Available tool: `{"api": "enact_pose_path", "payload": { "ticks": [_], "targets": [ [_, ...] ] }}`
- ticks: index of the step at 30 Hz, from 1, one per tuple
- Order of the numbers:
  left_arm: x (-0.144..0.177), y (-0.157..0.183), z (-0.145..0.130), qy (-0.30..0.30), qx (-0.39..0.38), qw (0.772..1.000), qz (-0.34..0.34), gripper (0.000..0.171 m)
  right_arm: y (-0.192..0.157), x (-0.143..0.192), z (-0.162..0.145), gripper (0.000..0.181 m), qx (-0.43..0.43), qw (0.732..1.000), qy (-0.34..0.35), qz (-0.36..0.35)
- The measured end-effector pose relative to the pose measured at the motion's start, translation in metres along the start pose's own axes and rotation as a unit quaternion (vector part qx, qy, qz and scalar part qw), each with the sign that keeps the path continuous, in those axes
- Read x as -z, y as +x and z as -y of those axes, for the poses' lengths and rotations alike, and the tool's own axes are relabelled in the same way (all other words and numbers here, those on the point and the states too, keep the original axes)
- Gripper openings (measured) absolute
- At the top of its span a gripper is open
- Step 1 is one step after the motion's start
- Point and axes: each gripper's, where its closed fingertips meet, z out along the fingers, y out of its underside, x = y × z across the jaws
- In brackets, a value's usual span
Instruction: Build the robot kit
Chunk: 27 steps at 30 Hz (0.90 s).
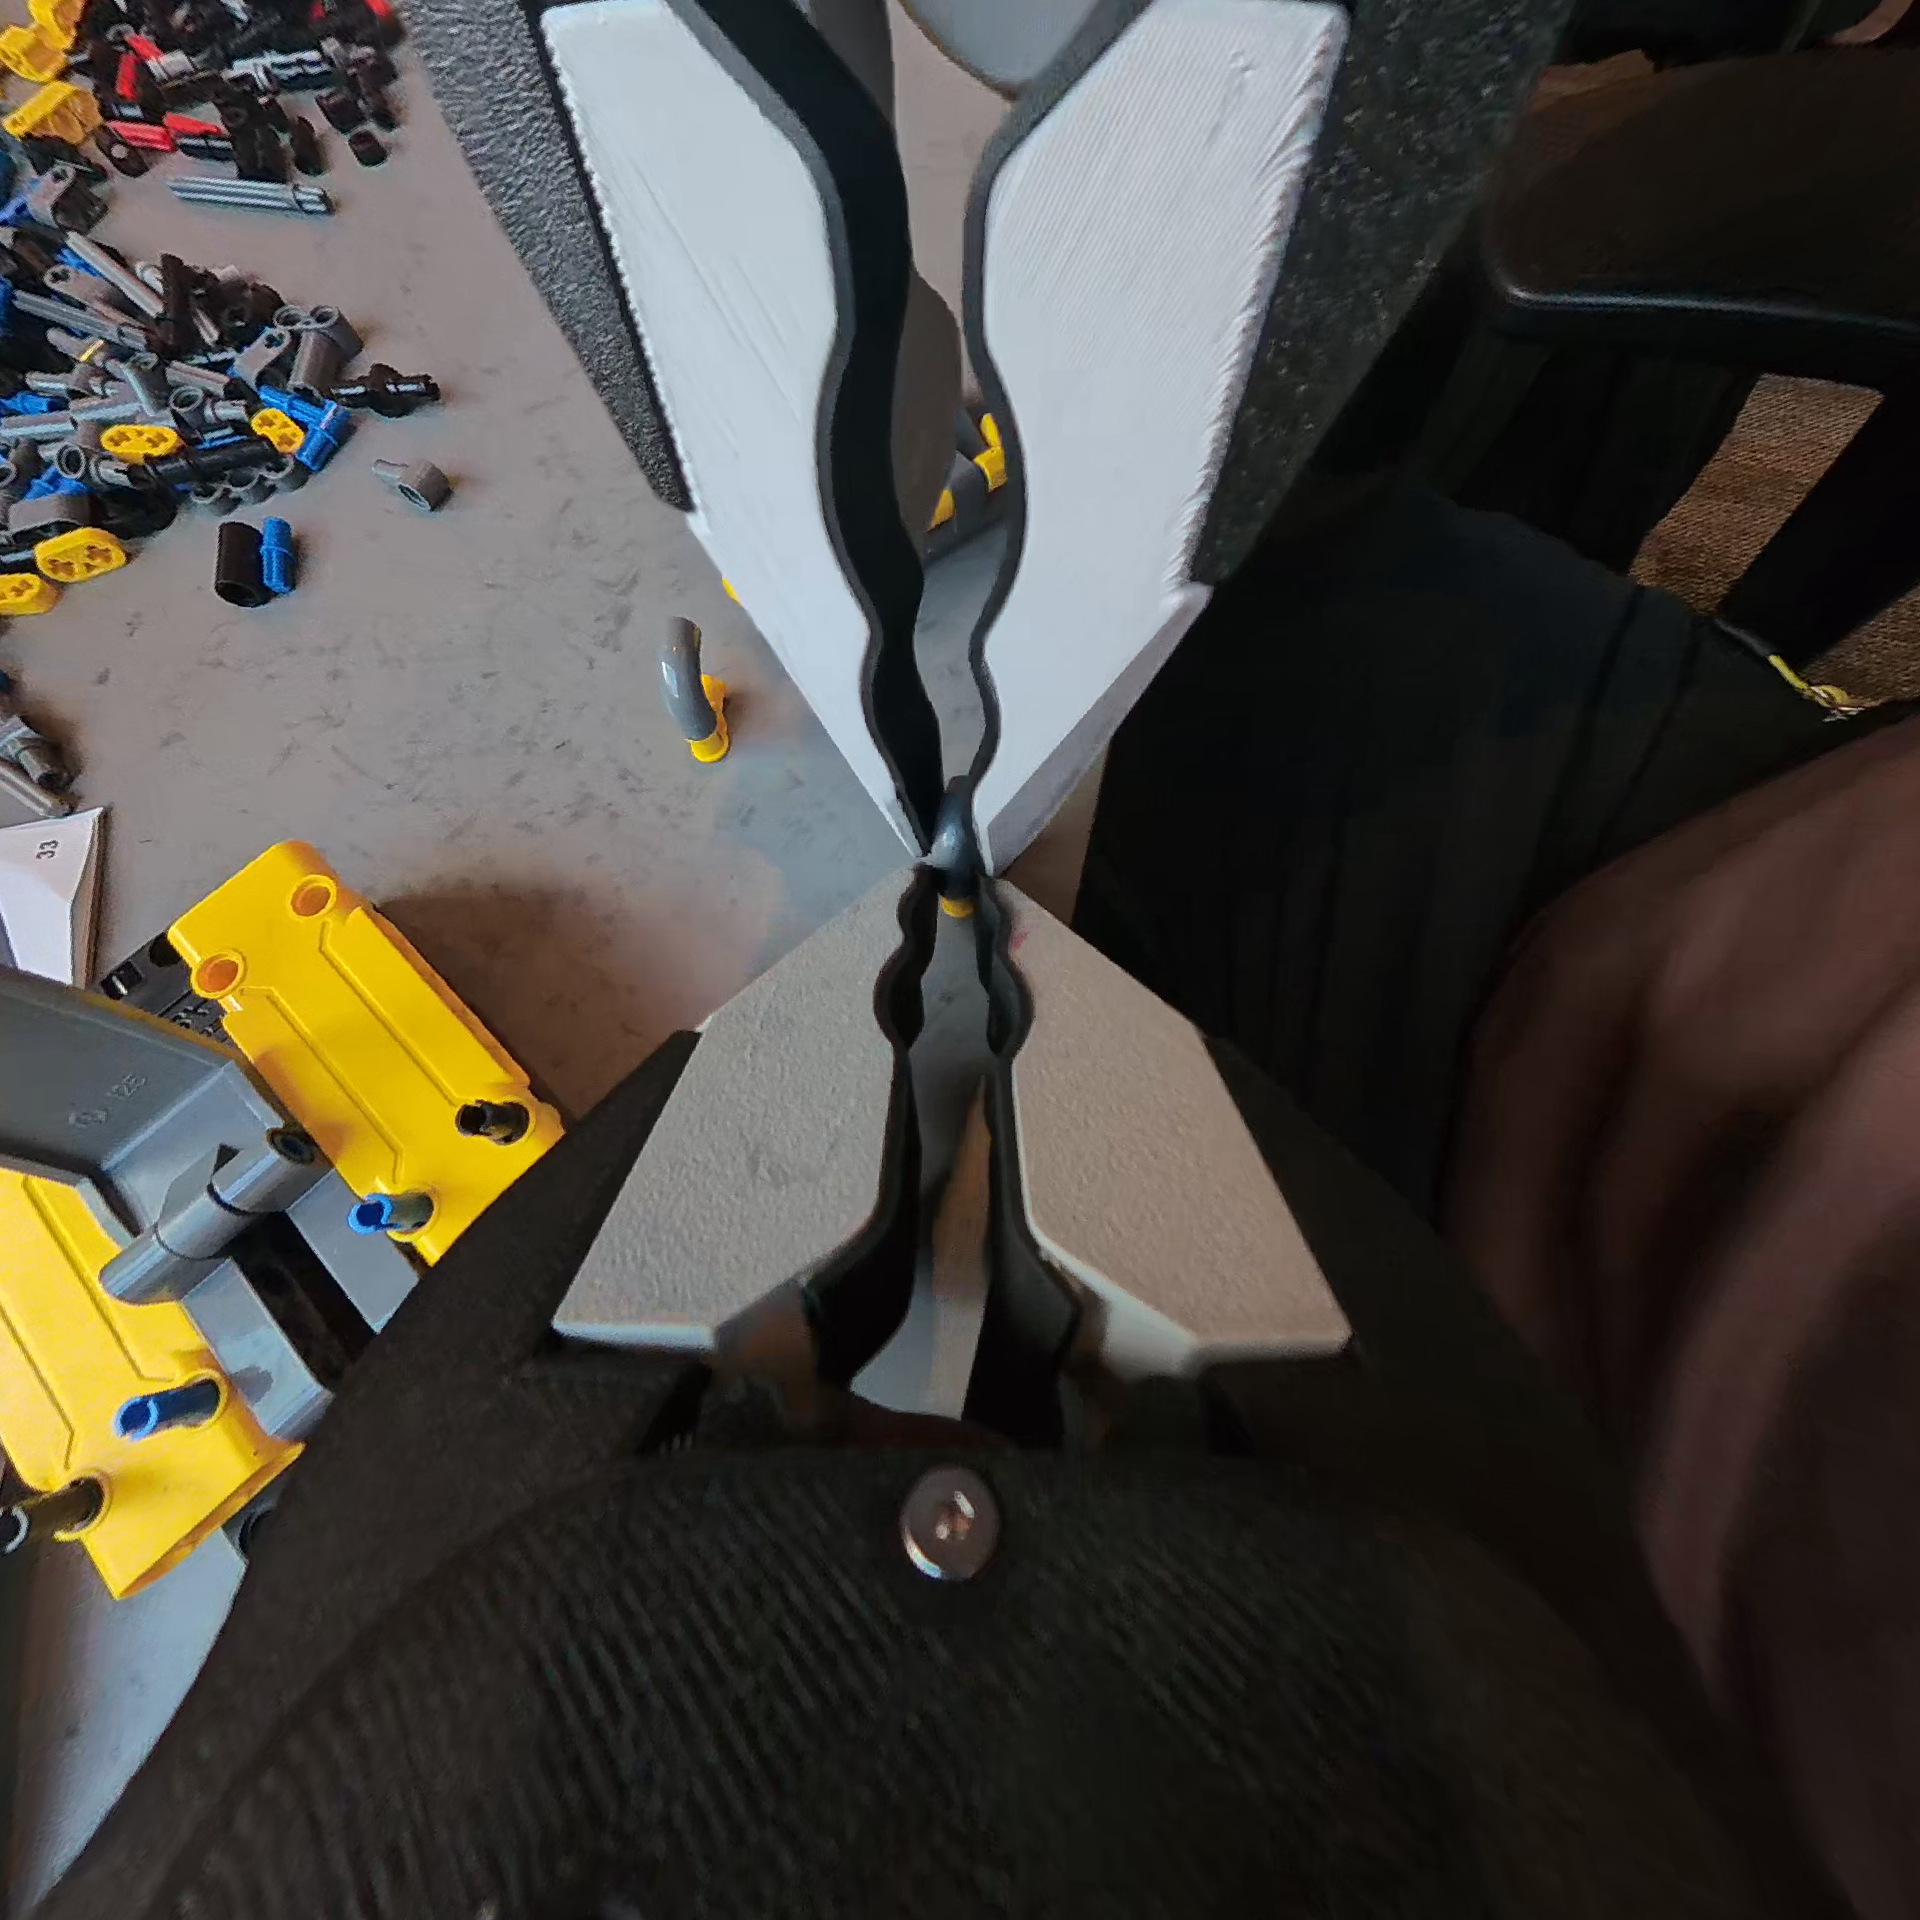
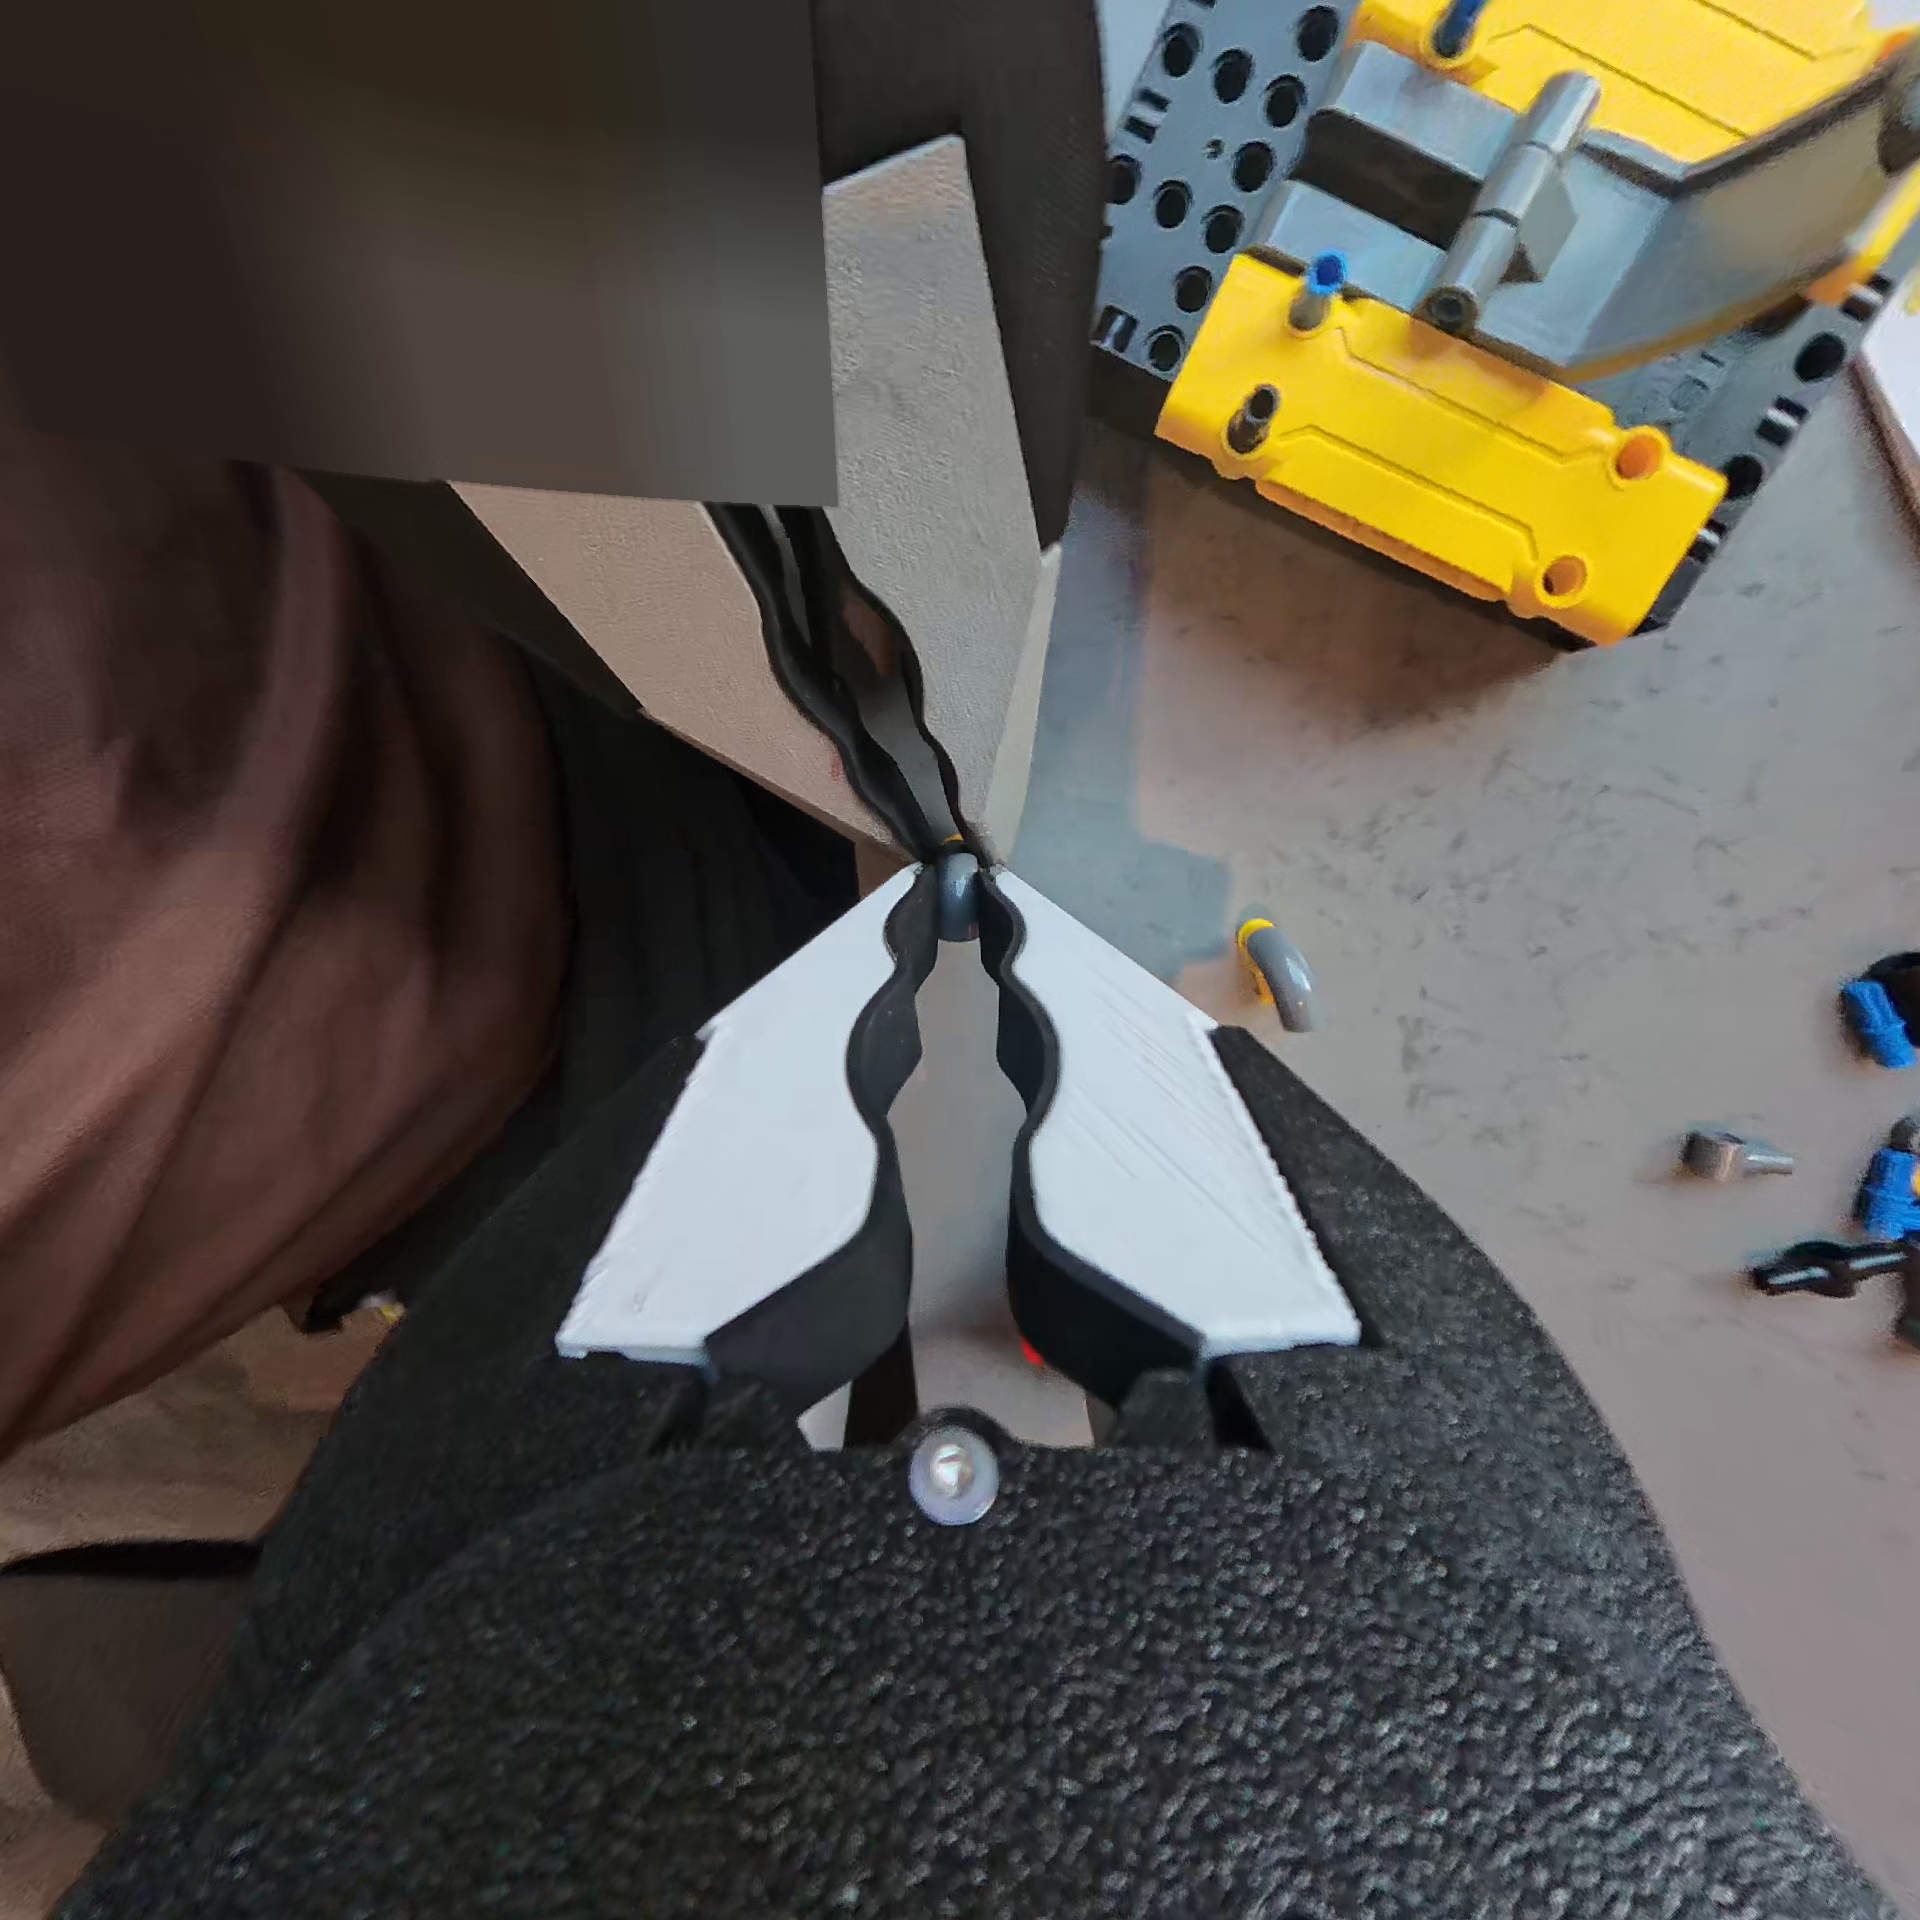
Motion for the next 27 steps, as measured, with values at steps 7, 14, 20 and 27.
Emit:
{"api": "enact_pose_path", "payload": {
  "ticks": [7, 14, 20, 27],
  "targets": [
    [0.012, -0.005, 0.006, 0.033, 0.04, 0.999, -0.003, 0.021, 0.006, 0.032, 0.004, 0.007, -0.186, 0.956, 0.214, 0.082],
    [0.037, 0.017, 0.059, 0.16, 0.144, 0.972, -0.097, 0.018, -0.012, 0.09, 0.017, 0.008, -0.233, 0.858, 0.411, 0.203],
    [0.046, 0.02, 0.069, 0.185, 0.164, 0.962, -0.113, 0.017, -0.023, 0.093, 0.026, 0.008, -0.217, 0.852, 0.425, 0.215],
    [0.053, 0.024, 0.077, 0.217, 0.195, 0.944, -0.156, 0.003, -0.023, 0.093, 0.027, 0.008, -0.187, 0.865, 0.431, 0.175]
  ]
}}
